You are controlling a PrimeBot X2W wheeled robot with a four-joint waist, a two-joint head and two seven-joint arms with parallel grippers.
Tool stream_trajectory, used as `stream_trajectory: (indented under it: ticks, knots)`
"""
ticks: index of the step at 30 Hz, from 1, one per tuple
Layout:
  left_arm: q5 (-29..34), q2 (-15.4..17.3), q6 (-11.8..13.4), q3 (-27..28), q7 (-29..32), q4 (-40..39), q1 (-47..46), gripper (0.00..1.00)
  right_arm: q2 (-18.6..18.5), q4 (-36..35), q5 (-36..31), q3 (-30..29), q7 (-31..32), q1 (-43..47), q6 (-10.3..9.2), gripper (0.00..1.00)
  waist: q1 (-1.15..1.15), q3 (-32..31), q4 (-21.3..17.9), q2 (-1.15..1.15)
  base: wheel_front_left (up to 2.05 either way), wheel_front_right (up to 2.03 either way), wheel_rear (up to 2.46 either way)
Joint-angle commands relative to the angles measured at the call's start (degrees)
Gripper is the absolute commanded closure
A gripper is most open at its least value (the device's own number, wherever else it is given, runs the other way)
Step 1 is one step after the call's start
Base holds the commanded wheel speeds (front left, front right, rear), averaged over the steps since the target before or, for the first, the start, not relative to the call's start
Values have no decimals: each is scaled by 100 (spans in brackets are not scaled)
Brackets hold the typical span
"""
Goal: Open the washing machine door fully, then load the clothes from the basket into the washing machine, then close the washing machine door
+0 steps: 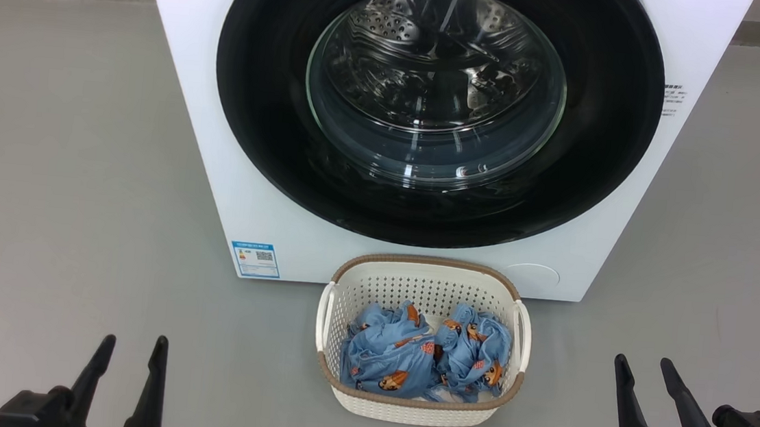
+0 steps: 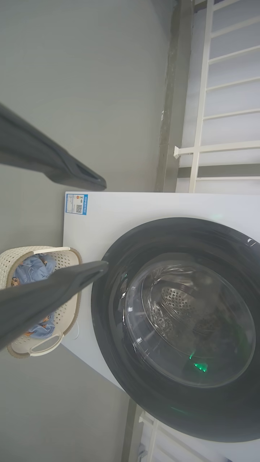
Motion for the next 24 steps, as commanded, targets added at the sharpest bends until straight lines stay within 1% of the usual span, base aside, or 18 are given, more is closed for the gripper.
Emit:
stream_trajectory:
  ticks: [1,7,12,17,24]
  knots:
    - [-18,121,-9,225,-38,-101,-152,0,-28,-154,-84,98,-74,-47,9,0,0,8,-4,0,0,0,0]
    - [232,138,-9,274,-38,-65,-175,0,-7,-188,-81,83,-74,-42,9,0,0,17,-10,0,7,7,-13]
    - [326,107,-9,318,-38,-96,-186,0,-1,-213,-81,85,-74,-33,9,0,0,30,-9,0,45,45,-89]
    - [309,105,-9,340,-38,-102,-188,0,7,-228,-91,92,-74,-39,9,0,0,44,-14,0,81,81,-162]
    - [277,132,-9,310,-38,-93,-190,0,15,-251,-76,112,-74,-35,9,0,0,42,-19,0,120,120,-240]
